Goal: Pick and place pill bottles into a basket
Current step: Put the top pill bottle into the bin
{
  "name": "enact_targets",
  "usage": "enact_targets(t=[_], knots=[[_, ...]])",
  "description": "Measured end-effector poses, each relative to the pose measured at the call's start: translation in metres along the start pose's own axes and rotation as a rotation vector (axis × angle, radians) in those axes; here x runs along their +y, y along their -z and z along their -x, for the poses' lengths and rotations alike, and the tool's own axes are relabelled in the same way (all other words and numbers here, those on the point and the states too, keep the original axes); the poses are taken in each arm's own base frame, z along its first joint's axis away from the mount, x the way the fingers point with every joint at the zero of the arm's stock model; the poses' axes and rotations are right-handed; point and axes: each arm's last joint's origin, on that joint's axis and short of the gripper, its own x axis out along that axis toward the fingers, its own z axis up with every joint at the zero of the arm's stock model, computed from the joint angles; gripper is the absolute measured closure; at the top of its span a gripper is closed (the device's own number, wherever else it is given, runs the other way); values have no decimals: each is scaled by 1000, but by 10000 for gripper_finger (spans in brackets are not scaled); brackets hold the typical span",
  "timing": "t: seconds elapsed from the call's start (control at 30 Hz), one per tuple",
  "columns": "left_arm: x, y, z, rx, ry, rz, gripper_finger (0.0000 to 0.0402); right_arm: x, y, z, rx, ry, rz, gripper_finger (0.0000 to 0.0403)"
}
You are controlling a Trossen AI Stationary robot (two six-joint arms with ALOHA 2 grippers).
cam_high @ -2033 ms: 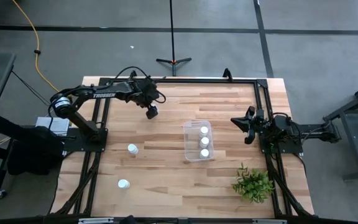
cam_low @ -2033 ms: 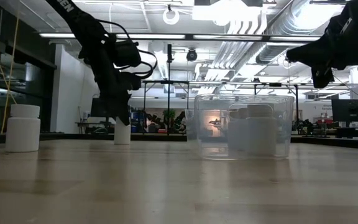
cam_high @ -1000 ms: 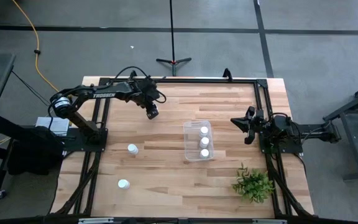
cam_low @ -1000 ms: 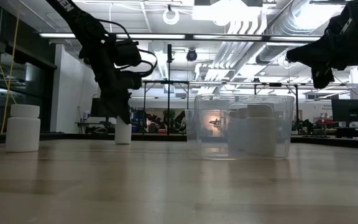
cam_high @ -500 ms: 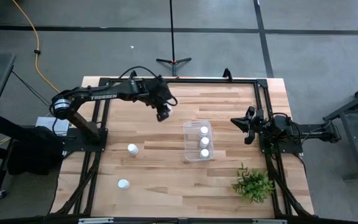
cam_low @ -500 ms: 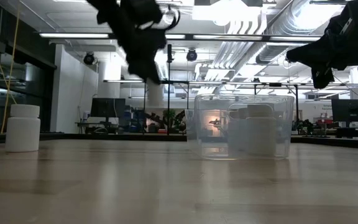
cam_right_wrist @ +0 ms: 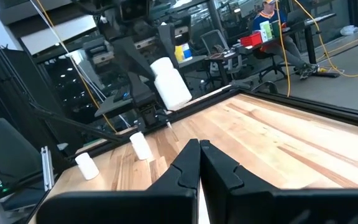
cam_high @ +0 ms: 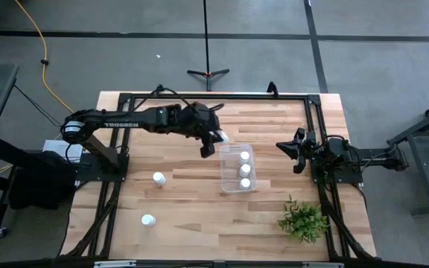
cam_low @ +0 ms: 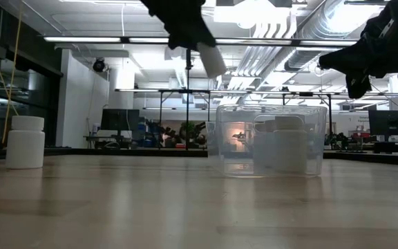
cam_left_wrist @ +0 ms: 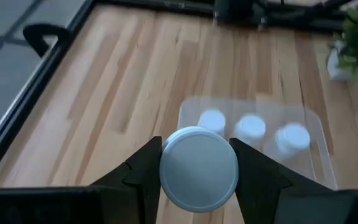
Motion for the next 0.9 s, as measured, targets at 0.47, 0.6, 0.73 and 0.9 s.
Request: enact_targets(t=[0.47, 0.6, 0.73, 0.9], knots=[[-23, 4, -39, -20, 54, -2, 210, 0, 1, 0, 14, -7, 2, 403], [-24, 15, -58, 43, 51, -8, 210, 0, 1, 0, 15, -7, 2, 403], [-24, 21, -71, 75, 51, -11, 210, 0, 1, 0, 16, -7, 3, 403], [-26, 31, -87, 118, 65, -13, 210, 0, 2, 0, 23, -15, 4, 403]])
